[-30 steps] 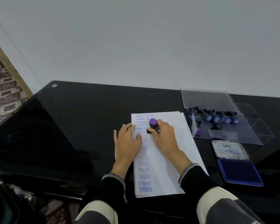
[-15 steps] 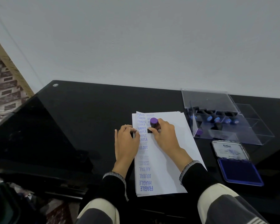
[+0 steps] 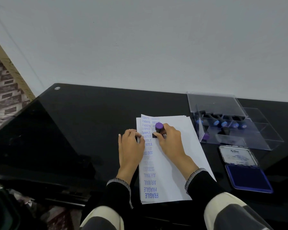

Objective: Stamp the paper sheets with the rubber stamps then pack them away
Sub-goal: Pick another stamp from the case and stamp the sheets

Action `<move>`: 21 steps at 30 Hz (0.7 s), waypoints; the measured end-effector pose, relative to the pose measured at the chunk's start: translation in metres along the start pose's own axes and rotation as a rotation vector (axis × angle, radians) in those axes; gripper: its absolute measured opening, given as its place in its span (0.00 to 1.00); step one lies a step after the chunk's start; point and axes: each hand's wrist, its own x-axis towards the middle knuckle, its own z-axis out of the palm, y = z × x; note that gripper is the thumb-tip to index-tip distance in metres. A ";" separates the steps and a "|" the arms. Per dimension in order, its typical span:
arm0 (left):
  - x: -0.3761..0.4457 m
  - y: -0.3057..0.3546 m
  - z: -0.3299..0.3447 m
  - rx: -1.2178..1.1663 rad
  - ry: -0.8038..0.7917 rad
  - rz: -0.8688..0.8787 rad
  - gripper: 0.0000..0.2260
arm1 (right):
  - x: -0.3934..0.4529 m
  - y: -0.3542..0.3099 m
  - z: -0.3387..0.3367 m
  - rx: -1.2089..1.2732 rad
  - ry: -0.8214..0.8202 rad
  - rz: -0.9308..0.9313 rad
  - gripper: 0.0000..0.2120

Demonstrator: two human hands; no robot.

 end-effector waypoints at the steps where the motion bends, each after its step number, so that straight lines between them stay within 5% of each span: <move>1: 0.000 0.000 0.000 0.002 -0.002 0.001 0.02 | 0.000 -0.001 0.000 0.006 -0.001 0.004 0.13; 9: 0.000 0.000 0.001 0.028 0.006 0.009 0.03 | 0.008 -0.010 -0.017 0.176 -0.028 0.226 0.10; 16: 0.000 0.000 0.002 0.010 0.021 0.014 0.03 | 0.006 -0.006 -0.041 0.627 0.156 0.486 0.04; 21: 0.001 -0.002 0.004 0.017 0.044 0.014 0.03 | -0.007 -0.003 -0.046 0.703 0.238 0.532 0.04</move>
